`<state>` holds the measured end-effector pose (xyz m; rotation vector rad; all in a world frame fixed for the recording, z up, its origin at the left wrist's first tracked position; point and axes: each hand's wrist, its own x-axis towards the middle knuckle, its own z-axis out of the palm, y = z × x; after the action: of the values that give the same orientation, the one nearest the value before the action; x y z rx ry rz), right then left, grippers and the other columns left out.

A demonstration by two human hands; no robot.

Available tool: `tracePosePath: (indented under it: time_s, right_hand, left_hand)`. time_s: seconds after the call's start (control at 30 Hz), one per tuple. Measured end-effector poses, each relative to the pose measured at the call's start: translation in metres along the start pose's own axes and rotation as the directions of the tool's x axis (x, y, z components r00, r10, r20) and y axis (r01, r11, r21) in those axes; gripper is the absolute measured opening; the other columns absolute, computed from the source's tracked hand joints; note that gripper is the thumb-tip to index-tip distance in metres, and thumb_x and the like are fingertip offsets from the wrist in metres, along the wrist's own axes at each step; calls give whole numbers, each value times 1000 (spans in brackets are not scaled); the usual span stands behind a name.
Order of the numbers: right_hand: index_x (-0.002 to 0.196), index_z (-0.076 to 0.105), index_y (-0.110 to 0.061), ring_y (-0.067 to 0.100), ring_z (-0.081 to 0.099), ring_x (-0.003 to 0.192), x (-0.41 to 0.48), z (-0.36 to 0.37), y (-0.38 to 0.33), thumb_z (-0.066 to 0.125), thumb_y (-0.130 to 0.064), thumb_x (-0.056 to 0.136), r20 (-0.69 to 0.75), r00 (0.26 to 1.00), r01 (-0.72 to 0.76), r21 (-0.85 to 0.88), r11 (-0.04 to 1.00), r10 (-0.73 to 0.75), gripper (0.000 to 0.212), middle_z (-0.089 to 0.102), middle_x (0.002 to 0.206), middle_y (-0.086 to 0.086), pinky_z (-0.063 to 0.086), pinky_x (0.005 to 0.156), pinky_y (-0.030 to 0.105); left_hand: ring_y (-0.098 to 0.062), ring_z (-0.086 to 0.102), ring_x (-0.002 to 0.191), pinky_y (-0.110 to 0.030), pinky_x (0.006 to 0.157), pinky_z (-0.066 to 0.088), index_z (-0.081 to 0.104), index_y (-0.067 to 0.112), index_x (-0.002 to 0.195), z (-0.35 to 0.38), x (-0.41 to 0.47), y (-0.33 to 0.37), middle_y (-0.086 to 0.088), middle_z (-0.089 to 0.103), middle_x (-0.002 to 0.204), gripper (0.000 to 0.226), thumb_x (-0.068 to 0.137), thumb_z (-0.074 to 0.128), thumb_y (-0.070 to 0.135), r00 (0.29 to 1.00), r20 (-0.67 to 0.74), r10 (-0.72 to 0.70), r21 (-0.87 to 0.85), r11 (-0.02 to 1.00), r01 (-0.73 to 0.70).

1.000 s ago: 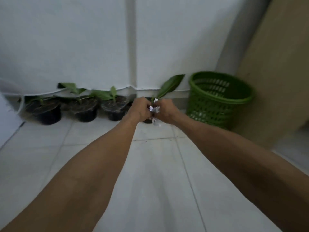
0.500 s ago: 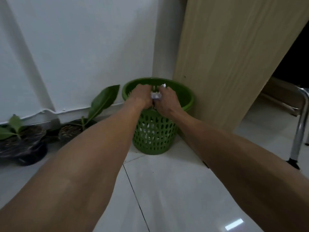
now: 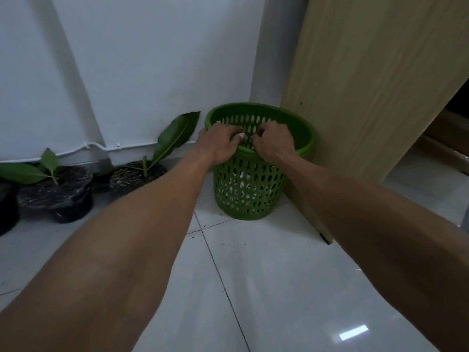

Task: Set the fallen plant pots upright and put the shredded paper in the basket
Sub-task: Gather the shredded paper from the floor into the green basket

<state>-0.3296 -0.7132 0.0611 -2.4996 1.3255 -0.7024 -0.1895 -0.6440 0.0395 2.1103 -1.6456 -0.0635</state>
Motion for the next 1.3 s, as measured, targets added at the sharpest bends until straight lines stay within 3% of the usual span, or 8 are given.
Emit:
tracePosePath:
  time_s: [0.3, 0.47, 0.57, 0.77, 0.9, 1.07, 1.2, 1.3]
  right_hand:
    - [120, 63, -5, 34, 55, 110, -33, 24, -73, 52, -15, 93, -189, 905, 362, -124, 924, -380, 31, 63, 119, 19, 45, 91, 42]
    - [105, 70, -3, 38, 62, 96, -85, 57, -147, 53, -9, 89, 13, 861, 508, -48, 860, -508, 24, 68, 106, 23, 54, 80, 45]
    - [91, 73, -4, 33, 65, 75, -130, 85, -192, 54, -9, 87, 264, 789, 572, 13, 820, -555, 20, 73, 90, 22, 50, 66, 34]
    - [136, 56, -12, 33, 51, 128, -215, 188, -235, 60, -21, 93, 640, 578, 583, 112, 805, -507, 44, 56, 139, 17, 43, 104, 39]
    - [152, 34, -13, 36, 36, 143, -252, 249, -260, 53, -21, 98, 725, 409, 650, 195, 735, -554, 58, 29, 160, 19, 33, 116, 41]
    - [154, 29, -6, 36, 26, 148, -273, 294, -260, 41, -21, 103, 773, 347, 662, 199, 723, -531, 54, 20, 164, 19, 29, 119, 43]
    - [144, 44, 2, 33, 31, 147, -304, 294, -237, 38, -25, 105, 632, 414, 647, 302, 700, -655, 48, 32, 158, 21, 28, 119, 38]
    - [143, 46, 2, 32, 29, 149, -335, 281, -217, 31, -45, 102, 534, 329, 674, 446, 589, -779, 65, 34, 158, 21, 24, 123, 40]
  left_hand:
    - [-32, 42, 139, -50, 111, 38, 34, 23, 153, -57, -105, -93, -11, 39, 155, 64, 92, 54, 22, 975, 34, -221, 79, 973, 218]
    - [-37, 45, 134, -51, 107, 42, 40, 21, 148, -84, -233, -137, -16, 45, 146, 61, 90, 59, 23, 914, 147, -378, 197, 917, 347]
    - [-35, 30, 146, -50, 116, 32, 28, 22, 155, -91, -321, -170, -13, 24, 162, 69, 94, 59, 28, 819, 247, -518, 355, 835, 421]
    - [-31, 25, 148, -45, 118, 31, 17, 19, 158, -94, -461, -229, -14, 20, 161, 76, 93, 56, 20, 574, 235, -784, 337, 620, 709]
    - [-34, 31, 144, -45, 115, 37, 22, 16, 156, -85, -515, -256, -18, 23, 156, 76, 90, 60, 16, 429, 223, -875, 363, 483, 797]
    - [-38, 40, 131, -45, 103, 44, 39, 10, 141, -55, -561, -273, -19, 32, 144, 63, 90, 64, 36, 194, 115, -974, 274, 219, 937]
    - [-38, 49, 123, -43, 97, 45, 42, 7, 135, -31, -579, -268, -18, 44, 135, 55, 94, 56, 42, 306, 40, -951, 232, 306, 923]
    - [-36, 55, 116, -43, 91, 48, 47, 6, 127, -26, -583, -263, -17, 51, 124, 44, 96, 54, 37, 442, 41, -896, 201, 441, 875]
